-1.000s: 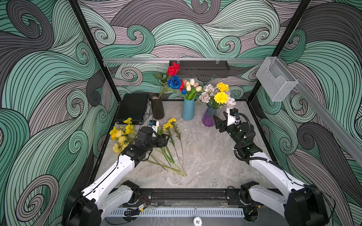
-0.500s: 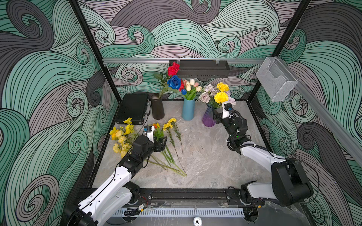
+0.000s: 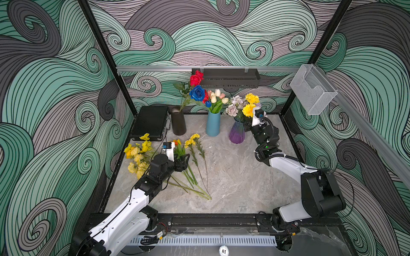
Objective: Pick out yellow flowers from the vase
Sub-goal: Place the flower at the center of the board, then pick up the flower from the vase.
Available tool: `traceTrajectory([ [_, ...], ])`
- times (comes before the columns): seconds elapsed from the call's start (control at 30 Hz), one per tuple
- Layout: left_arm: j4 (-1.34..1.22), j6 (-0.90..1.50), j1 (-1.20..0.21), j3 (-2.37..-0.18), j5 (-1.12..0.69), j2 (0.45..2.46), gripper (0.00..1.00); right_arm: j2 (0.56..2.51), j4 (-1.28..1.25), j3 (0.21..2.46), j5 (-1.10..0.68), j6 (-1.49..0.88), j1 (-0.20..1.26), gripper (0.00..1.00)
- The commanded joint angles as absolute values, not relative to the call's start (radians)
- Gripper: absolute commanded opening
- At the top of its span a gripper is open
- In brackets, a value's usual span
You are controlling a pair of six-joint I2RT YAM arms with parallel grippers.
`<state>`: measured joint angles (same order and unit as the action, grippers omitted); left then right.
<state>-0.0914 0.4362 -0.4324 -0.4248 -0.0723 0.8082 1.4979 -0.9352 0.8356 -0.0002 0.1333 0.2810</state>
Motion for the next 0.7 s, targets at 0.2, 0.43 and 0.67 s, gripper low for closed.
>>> traceTrajectory([
  [0.2,-0.252,0.46,-0.426,-0.442,-0.215,0.868,0.77,1.472,-0.932,0.872,-0.007,0.1,0.273,0.36],
  [0.43,-0.356,0.436,-0.494,-0.549,-0.248,1.004,0.76,1.421,-0.895,0.896,-0.025,0.054,0.272,0.35],
  [0.67,-0.409,0.358,-0.581,-0.729,-0.262,1.207,0.76,1.373,-0.86,0.916,-0.051,0.043,0.27,0.34],
])
